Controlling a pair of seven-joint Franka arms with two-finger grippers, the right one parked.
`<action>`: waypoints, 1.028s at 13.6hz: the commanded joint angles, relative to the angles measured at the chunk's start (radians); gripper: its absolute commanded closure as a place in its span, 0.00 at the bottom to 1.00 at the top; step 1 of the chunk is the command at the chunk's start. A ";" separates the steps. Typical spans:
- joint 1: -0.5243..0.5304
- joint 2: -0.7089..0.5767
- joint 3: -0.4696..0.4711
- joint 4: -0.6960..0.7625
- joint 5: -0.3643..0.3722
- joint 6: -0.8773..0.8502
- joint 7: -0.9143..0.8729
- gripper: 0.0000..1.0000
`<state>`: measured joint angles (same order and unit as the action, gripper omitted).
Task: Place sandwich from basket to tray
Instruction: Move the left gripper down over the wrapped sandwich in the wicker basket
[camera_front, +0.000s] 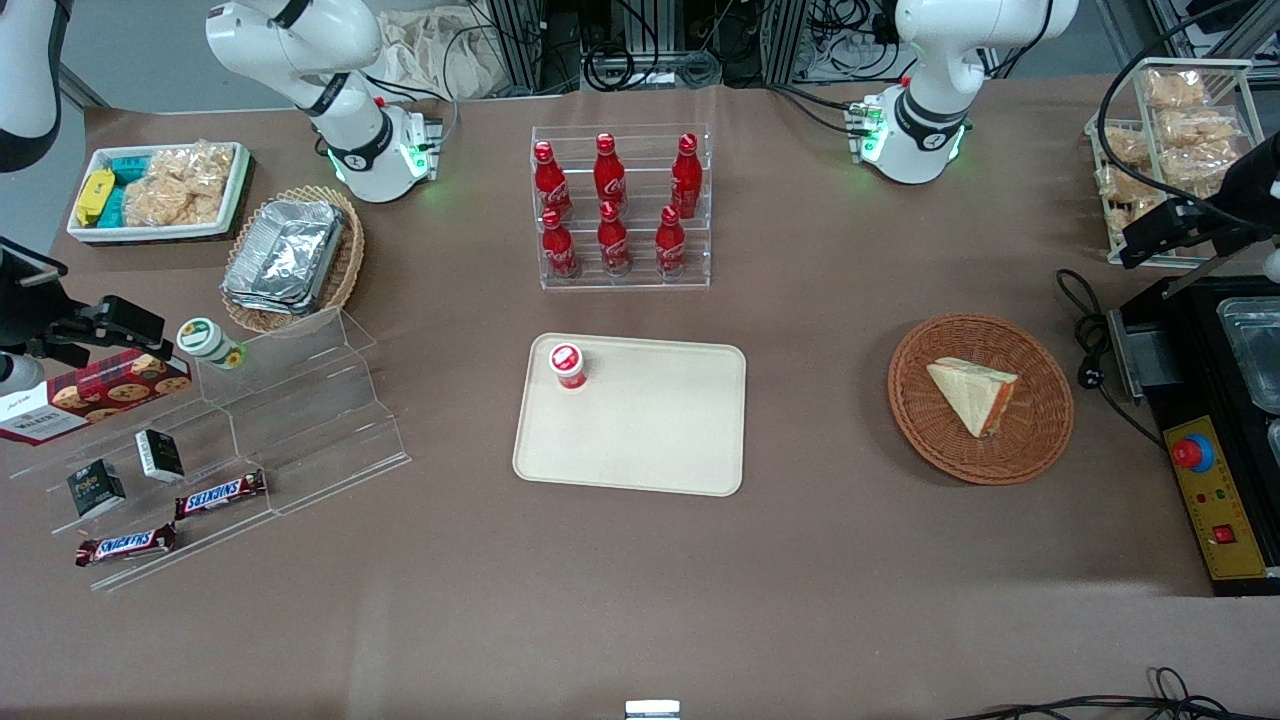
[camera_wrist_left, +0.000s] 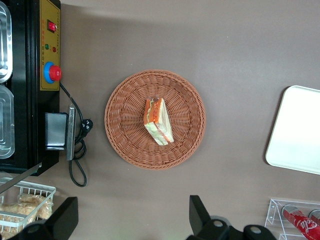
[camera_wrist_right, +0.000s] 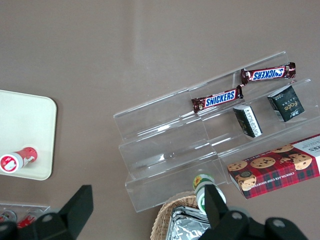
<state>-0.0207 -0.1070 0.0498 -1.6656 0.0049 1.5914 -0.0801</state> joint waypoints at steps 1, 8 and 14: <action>0.018 0.007 -0.011 0.030 -0.011 -0.033 0.019 0.00; 0.031 0.062 -0.004 -0.005 -0.017 -0.018 0.014 0.00; 0.064 0.153 -0.001 -0.160 -0.063 0.211 0.006 0.00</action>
<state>0.0297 0.0490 0.0547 -1.7591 -0.0361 1.7354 -0.0795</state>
